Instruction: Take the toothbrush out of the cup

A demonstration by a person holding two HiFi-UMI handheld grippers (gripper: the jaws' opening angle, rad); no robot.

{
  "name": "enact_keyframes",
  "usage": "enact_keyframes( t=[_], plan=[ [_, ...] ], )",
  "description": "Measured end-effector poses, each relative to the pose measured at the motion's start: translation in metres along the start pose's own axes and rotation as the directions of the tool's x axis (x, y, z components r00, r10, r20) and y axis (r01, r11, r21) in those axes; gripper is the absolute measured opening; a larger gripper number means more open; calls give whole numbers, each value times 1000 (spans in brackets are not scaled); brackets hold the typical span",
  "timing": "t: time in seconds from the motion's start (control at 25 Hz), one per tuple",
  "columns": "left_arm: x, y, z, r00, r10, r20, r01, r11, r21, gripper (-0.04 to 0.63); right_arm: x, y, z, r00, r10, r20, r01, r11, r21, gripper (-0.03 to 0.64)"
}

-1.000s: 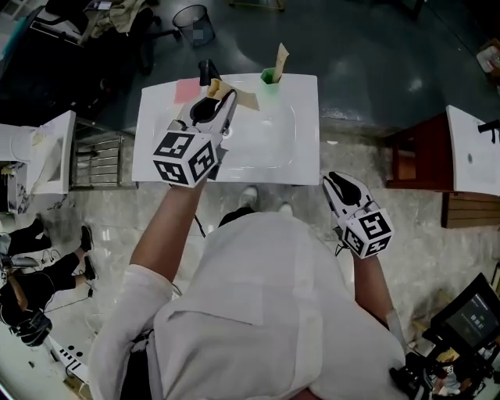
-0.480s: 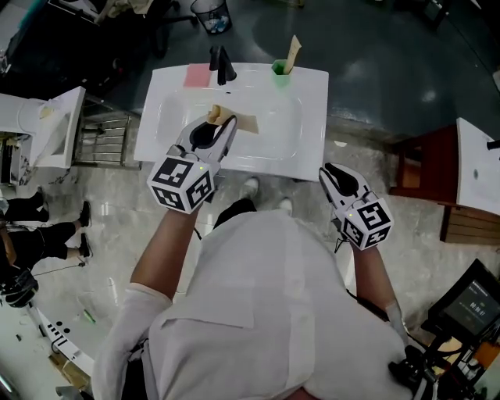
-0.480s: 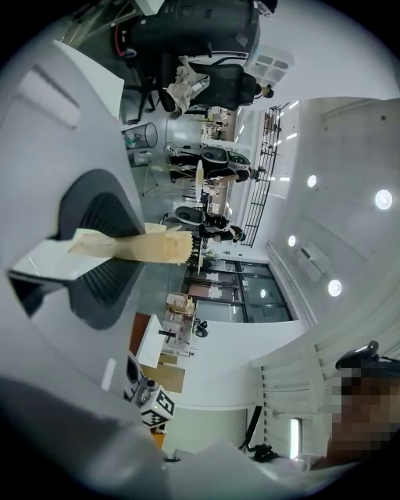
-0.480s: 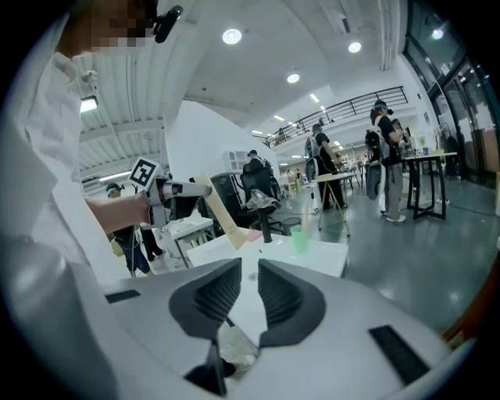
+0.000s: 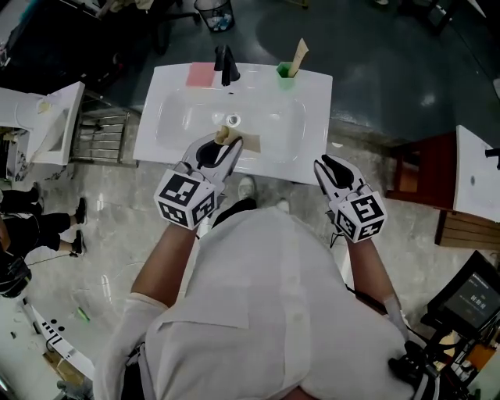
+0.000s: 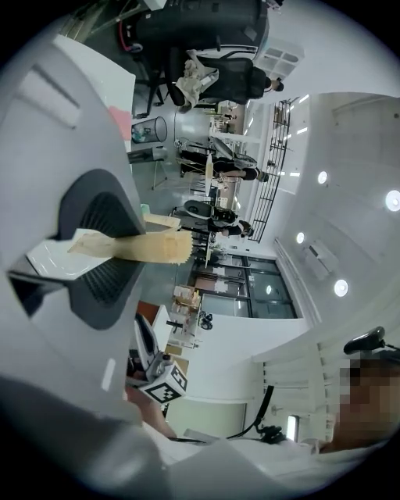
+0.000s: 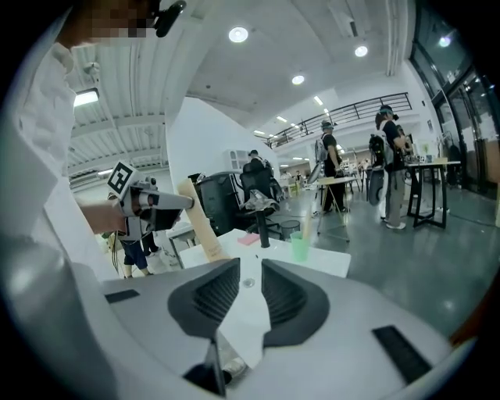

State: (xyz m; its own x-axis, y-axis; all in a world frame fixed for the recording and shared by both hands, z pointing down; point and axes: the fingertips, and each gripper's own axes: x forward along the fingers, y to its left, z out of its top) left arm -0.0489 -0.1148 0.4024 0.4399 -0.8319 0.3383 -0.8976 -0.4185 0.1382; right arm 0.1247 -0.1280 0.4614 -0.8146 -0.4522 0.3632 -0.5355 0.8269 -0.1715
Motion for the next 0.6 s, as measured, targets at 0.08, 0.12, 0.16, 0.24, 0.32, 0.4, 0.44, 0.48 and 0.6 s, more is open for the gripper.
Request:
enact_keyframes(
  t=[0.08,0.12,0.16,0.24,0.32,0.4,0.44,0.48,0.6],
  plan=[
    [-1,-2,-1,1000,-18,-4,18,1000,5,81,4,-3,7,1000,-16,1,16,1000,-10,66],
    [-1,-3,0,1000,-26,-4,26,1000,6,81,6,-6,12,1000,-25,1,25,1000,-17,66],
    [-1,-3,0,999,-33,-3,33,999,8,81,10,-10,16,999,-33,1,33,999,-23,71],
    [3,0,-1,999,-43,-8,43,999,11,81,23,-22,22,999,-46,2,46,999,-29,81],
    [7,5,-5,998,-54,-14,54,999,5,81,38,-34,23,998,-55,6,56,998,-20,89],
    [9,10,-6,998,-64,-13,64,998,6,81,51,-46,27,998,-68,11,69,997,-19,91],
    [9,13,-5,998,-68,-13,68,998,9,81,57,-51,31,997,-77,14,77,997,-25,95],
    [9,15,-5,997,-72,-14,72,997,13,81,63,-55,35,996,-86,19,86,996,-30,100],
    [7,25,-6,997,-79,-21,80,996,27,81,81,-68,47,993,-111,36,112,993,-36,112]
  ],
)
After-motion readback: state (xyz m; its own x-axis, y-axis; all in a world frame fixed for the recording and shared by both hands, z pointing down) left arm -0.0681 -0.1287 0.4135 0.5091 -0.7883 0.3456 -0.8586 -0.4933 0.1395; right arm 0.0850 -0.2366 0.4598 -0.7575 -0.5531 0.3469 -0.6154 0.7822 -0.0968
